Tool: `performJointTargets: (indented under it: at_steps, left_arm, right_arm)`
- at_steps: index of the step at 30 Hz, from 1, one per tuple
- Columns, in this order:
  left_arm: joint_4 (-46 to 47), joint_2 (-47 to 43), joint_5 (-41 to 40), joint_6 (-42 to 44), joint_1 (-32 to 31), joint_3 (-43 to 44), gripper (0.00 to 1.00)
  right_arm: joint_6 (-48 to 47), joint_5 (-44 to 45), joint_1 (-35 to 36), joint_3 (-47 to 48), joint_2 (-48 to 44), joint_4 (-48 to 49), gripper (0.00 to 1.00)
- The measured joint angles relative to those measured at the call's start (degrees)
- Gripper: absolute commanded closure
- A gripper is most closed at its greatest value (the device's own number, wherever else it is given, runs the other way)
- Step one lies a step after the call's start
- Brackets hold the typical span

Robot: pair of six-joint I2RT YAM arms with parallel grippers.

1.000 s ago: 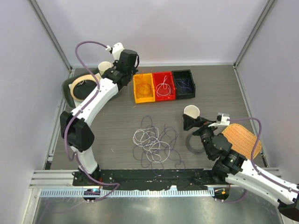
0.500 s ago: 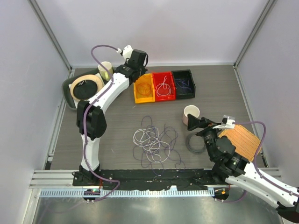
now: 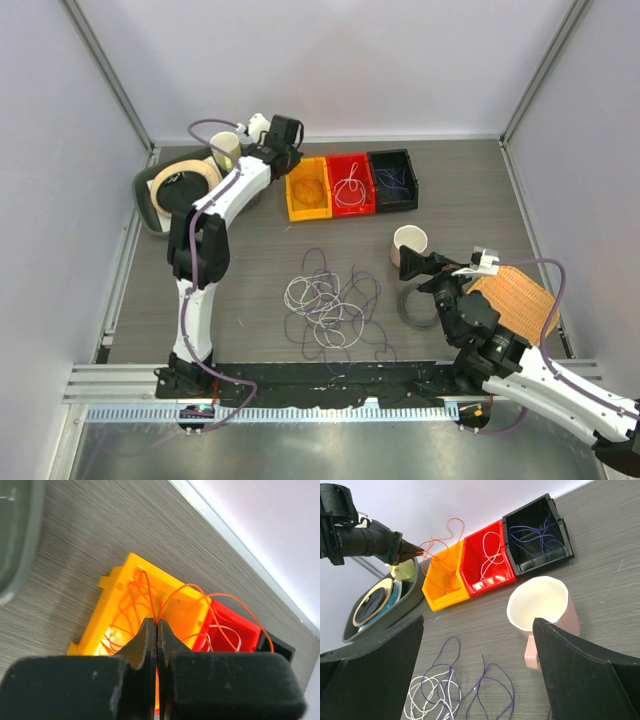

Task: Untangle the cables
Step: Place the cable in the bin.

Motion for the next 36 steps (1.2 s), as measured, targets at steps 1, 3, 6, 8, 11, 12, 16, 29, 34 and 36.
performJointTargets:
  at_steps: [1,3,6,8,11,12,16,29,34,36]
  left_arm:
    - [0.28,0.0,0.24,-0.48,0.7,-0.68,1.0]
    - [0.59,0.22,0.68,-1.31,1.68,-1.55,1.0]
    - [1.07,1.57,1.33,-1.73,2.99,-1.81,1.0]
    - [1.31,2.49,1.99,-1.75,3.21,-1.9,1.0]
    - [1.84,3.67,3.08,-1.84,2.89,-2.03,1.0]
    - [2.03,3.98,3.32,-1.86,2.69,-2.03,1.0]
    - [2.25,5.11,3.56,-1.6,1.84,-1.99,1.0]
    - [0.98,7.56,-2.47,0.52,-1.97,1.14,1.0]
    - [-0.96,11.78,-3.54,0.52,-2.25,6.12,1.0]
    - [-1.68,13.07,-3.91,0.5,-2.25,6.69,1.0]
  right_arm:
    - [-0.07,0.07,0.0,0.0,0.44,0.0,0.04]
    - [-0.17,0.15,0.0,0.0,1.27,0.02,0.04]
    - [-0.39,0.2,0.0,0.0,2.45,0.09,0.04]
    - [-0.66,0.24,0.0,-0.02,2.89,0.42,0.04]
    - [-1.07,0.24,0.0,-0.02,3.32,1.01,0.04]
    - [-1.18,0.24,0.0,-0.04,3.39,1.16,0.03]
    - [-1.36,0.28,0.0,-0.31,3.43,1.73,0.04]
    - [-1.73,0.44,0.0,-0.98,4.09,2.27,0.04]
    - [-2.12,0.57,0.0,-1.18,4.72,3.04,0.04]
    - [-2.29,0.57,0.0,-1.27,4.85,3.06,0.04]
